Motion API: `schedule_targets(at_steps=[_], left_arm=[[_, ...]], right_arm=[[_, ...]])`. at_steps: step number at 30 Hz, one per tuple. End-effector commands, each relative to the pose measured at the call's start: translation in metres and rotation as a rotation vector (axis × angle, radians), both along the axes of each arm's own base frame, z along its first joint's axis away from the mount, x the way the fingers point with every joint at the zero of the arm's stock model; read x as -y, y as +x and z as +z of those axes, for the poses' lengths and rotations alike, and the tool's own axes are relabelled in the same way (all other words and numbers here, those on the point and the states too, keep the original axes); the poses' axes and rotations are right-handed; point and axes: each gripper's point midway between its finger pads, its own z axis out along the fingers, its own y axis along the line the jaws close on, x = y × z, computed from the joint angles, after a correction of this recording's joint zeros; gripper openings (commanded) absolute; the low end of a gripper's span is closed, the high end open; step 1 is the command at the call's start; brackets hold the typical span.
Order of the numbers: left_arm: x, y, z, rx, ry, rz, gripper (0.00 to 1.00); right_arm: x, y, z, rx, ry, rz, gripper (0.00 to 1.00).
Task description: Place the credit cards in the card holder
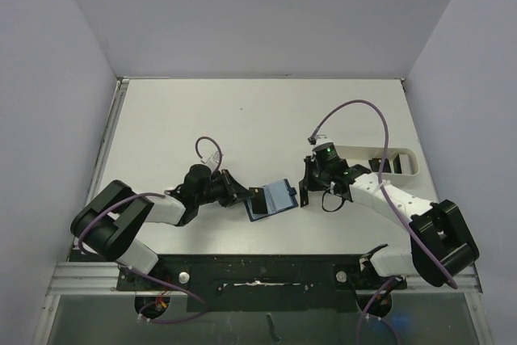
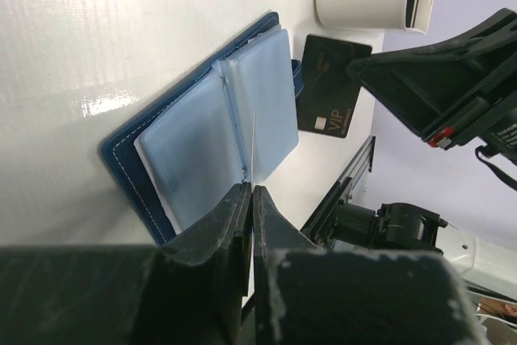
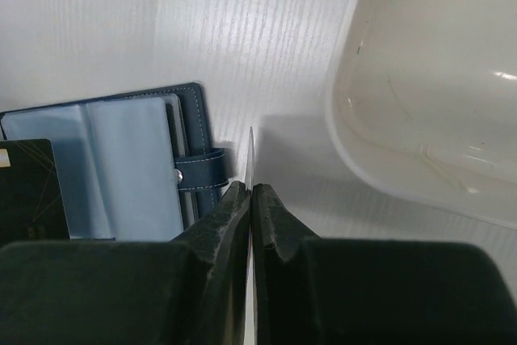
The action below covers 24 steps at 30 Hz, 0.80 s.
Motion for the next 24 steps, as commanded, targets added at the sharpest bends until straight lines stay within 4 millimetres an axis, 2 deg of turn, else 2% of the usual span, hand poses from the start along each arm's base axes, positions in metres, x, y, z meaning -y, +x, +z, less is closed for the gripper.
schedule_targets(at_steps=[1,9,13,17,19,24], left_arm=[[0.006,0.019,0.027,0.075,-0.053,0.021,0.00],[-0.005,0.019,0.031,0.085,-0.013,0.015,0.00],[-0.009,0.019,0.029,0.095,-0.006,-0.008,0.00],[-0.009,0.019,0.032,0.099,-0.020,-0.048,0.00],[-0.009,0.018,0.031,0.093,-0.015,-0.074,0.00],[-0.012,0.019,0.026,0.079,0.016,-0.103,0.00]], right_arm=[[-0.024,0.000,0.015,0.012,0.020,0.067,0.00],[-0.051,-0.028,0.013,-0.032,0.049,0.110,0.00],[-0.055,-0.038,0.015,-0.049,0.058,0.122,0.00],[-0.039,-0.036,0.025,-0.021,-0.002,0.082,0.00],[-0.037,-0.033,0.037,0.014,0.014,0.078,0.00],[-0.062,-0.026,0.059,0.076,0.190,0.143,0.00]])
